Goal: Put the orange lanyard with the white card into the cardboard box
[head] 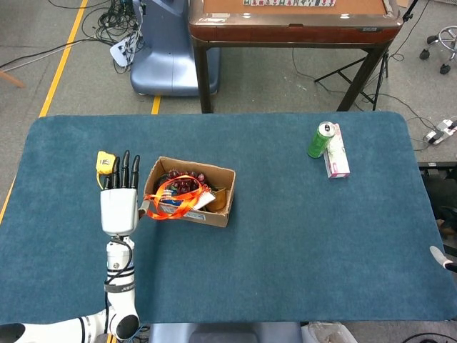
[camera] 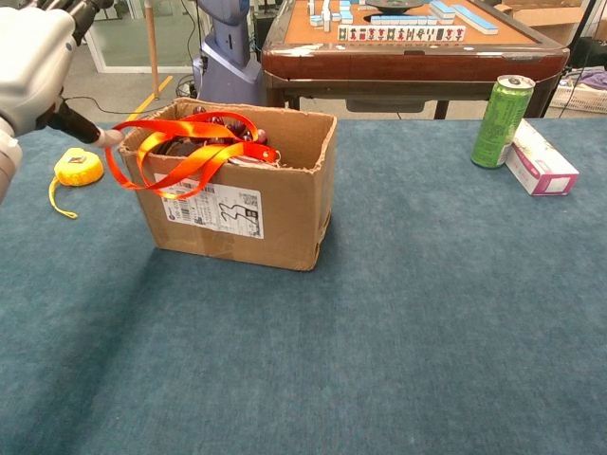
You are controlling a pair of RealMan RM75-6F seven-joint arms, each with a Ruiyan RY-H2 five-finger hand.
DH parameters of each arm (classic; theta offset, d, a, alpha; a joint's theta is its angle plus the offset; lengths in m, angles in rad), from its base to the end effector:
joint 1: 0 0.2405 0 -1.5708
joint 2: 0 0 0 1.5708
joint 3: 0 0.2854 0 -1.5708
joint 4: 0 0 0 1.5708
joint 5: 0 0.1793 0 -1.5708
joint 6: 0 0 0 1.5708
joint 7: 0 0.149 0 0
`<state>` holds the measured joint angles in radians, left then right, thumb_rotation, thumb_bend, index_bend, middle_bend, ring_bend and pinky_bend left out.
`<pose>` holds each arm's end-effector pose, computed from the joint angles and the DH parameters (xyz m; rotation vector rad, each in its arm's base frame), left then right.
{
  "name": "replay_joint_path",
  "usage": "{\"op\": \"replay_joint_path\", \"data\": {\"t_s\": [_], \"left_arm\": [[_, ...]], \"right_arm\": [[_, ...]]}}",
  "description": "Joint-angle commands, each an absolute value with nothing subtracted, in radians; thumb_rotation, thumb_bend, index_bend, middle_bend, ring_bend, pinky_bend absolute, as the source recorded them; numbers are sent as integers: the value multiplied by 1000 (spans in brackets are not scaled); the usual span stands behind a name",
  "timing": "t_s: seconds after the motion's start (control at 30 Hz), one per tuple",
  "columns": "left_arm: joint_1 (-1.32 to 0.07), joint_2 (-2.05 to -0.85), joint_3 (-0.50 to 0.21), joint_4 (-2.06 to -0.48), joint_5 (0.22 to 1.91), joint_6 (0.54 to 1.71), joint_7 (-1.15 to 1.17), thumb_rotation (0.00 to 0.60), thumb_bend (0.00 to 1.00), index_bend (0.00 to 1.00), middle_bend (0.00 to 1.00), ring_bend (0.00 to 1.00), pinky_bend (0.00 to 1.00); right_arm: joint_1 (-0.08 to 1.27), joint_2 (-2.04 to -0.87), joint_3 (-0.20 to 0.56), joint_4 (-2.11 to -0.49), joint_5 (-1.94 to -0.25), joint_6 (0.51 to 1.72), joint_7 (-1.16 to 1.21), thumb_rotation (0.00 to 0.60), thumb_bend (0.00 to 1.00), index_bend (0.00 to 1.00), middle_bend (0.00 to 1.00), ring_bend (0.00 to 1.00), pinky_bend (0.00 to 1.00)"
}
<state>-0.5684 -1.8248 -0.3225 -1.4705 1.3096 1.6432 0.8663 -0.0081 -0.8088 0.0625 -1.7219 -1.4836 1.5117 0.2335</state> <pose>-0.1532 0.3210 0.0486 -1.2141 -0.4795 -0.9935 -0.3196 -0.1570 0.2978 1.2828 -0.9453 0.8935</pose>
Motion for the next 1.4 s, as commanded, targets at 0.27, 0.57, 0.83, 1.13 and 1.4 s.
{"op": "replay_joint_path", "data": {"t_s": [0.27,0.57,0.83,1.13,1.4], "left_arm": [[-623,-1813,-364,-1486,1327,1607,945,600,92,0,0,66,288],[-714,-1800,-434,-1528,1275,1524,1070,600,92,0,0,66,288],[-798,-1832,-463,-1489,1205,1453,1135,600,92,0,0,65,288],[-888,-1890,-496,-1369,1093,1384,1171,600,92,0,0,65,288],[-887,-1862,-479,-1471,1001,1428,1312,600,91,0,0,65,288]], "right_arm": [[-6,-809,62,-1721,-1484,1509,234,600,234,237,424,348,663],[-4,-810,59,-1723,-1490,1507,228,600,234,238,424,349,663],[-5,-807,58,-1720,-1491,1508,238,600,233,237,424,349,663],[-1,-805,57,-1714,-1493,1502,251,600,233,237,424,348,663],[5,-809,51,-1717,-1508,1495,239,600,234,237,424,349,663]]}}
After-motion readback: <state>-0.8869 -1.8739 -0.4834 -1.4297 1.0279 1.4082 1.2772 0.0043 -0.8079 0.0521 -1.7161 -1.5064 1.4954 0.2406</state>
